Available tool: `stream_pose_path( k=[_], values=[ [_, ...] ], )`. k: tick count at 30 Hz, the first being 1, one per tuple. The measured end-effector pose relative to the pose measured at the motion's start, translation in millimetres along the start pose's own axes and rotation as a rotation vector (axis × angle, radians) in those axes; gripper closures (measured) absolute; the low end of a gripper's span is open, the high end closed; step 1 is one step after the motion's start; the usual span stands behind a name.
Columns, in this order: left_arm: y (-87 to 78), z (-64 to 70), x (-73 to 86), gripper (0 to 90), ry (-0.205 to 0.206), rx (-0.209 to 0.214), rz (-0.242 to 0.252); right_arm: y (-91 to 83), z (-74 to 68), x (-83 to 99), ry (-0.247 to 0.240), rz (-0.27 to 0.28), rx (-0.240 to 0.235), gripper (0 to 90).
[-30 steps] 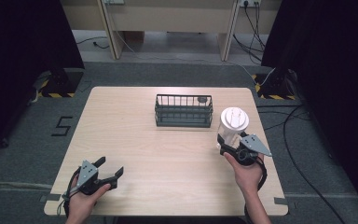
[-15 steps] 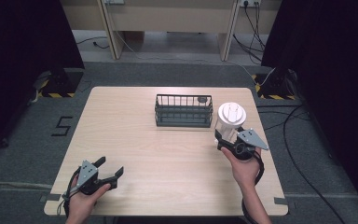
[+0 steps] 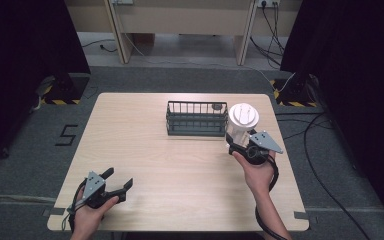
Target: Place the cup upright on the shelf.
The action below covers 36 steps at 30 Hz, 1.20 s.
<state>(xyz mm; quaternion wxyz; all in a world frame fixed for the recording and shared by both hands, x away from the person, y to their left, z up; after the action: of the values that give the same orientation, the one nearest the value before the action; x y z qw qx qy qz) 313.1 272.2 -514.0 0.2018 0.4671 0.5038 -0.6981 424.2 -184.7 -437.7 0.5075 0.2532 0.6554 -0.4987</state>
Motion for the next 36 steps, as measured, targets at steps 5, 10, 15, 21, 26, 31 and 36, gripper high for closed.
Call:
stream_pose_path(
  k=[5, 10, 15, 21, 26, 31, 36],
  values=[
    [0.3, -0.6, 0.1, 15.6, -0.005, 0.002, 0.0, 4.8, -3.5, -7.8, 0.0, 0.008, -0.006, 18.4],
    [-0.1, -0.7, 0.3, 15.6, -0.009, 0.001, -0.001, 8.7, -7.0, -13.0, -0.002, 0.009, -0.013, 18.5],
    [-0.1, 0.8, 0.3, 15.7, -0.009, 0.001, -0.001, 11.9, -11.7, -18.3, -0.009, 0.008, -0.019, 18.4],
    [0.0, 0.9, 0.2, 15.7, -0.012, 0.003, 0.0, 15.3, -15.1, -24.8, 0.002, 0.022, -0.023, 18.5],
    [-0.1, 1.1, 0.2, 15.8, -0.011, 0.004, 0.002, 20.0, -17.7, -31.1, -0.011, 0.019, -0.023, 18.5],
    [-0.5, -0.4, 0.5, 15.9, -0.021, 0.0, 0.003, 23.1, -19.0, -36.1, -0.01, 0.024, -0.019, 18.5],
    [-0.4, 0.2, 0.4, 15.9, -0.019, 0.003, 0.004, 27.2, -20.6, -42.5, -0.005, 0.029, -0.018, 18.5]
  ],
)
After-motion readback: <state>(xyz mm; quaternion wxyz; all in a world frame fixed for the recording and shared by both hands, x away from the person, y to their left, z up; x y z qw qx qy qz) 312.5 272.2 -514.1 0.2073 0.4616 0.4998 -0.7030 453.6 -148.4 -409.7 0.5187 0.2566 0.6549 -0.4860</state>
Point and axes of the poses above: each handheld gripper's, and its own axes: y roughly forward along the jaws, x roughly out of its underside, z roughly to its right, the point moved 1 cm from there along y, roughly forward along the jaws, and after that the axes turned 13 degrees about -z, right-handed, at the moved point
